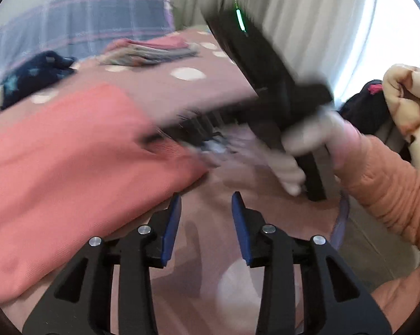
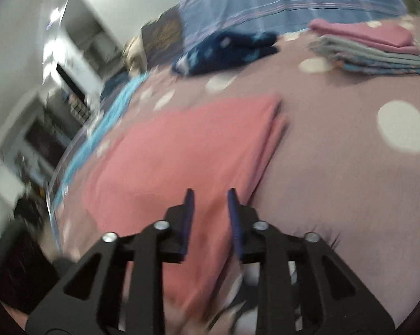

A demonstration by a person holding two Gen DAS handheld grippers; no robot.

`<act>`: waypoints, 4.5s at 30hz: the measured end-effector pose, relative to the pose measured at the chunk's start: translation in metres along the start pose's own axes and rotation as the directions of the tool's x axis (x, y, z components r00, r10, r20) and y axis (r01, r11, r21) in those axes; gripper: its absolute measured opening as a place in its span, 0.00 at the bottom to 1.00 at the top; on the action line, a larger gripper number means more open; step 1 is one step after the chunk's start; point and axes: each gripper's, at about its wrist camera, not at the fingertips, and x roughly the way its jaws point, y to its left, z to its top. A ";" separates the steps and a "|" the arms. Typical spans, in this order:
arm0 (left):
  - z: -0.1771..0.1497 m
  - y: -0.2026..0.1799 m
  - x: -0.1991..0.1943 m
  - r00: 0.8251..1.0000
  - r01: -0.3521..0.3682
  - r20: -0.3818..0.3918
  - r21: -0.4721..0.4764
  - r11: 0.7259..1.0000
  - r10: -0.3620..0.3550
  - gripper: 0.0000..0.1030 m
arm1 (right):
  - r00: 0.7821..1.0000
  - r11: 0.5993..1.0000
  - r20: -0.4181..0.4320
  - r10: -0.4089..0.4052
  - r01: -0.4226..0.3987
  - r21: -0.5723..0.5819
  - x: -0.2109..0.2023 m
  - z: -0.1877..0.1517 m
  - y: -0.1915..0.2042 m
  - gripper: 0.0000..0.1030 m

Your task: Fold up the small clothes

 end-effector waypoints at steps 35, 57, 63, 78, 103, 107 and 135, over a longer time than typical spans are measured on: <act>-0.147 0.258 -0.175 0.972 -0.014 0.182 -0.579 0.815 0.147 0.38 | 0.967 0.858 -0.087 -0.238 0.167 -0.486 0.192 0.107 0.291 0.50; -0.114 0.298 -0.146 0.985 0.067 0.169 -0.558 0.827 0.034 0.06 | 0.932 0.802 -0.212 -0.294 0.120 -0.585 0.309 0.156 0.311 0.03; -0.127 0.278 -0.157 0.983 -0.009 0.145 -0.567 0.824 0.110 0.01 | 0.952 0.866 -0.207 -0.225 0.098 -0.491 0.317 0.166 0.290 0.02; -0.161 0.302 -0.216 0.955 -0.101 0.132 -0.698 0.709 0.265 0.29 | 0.986 0.677 -0.022 -0.164 0.096 -0.730 0.166 0.040 0.339 0.43; -0.077 0.413 -0.097 0.940 0.320 0.316 -0.681 0.659 -0.130 0.10 | 0.851 0.205 0.365 -0.378 0.462 -0.863 0.207 -0.099 0.388 0.11; -0.075 0.408 -0.100 0.941 0.306 0.321 -0.663 0.683 -0.110 0.09 | 0.897 0.318 0.315 -0.310 0.410 -0.855 0.181 -0.092 0.382 0.04; -0.080 0.412 -0.099 0.927 0.339 0.353 -0.650 0.680 -0.125 0.09 | 0.800 0.217 0.408 -0.440 0.535 -0.816 0.224 -0.097 0.398 0.09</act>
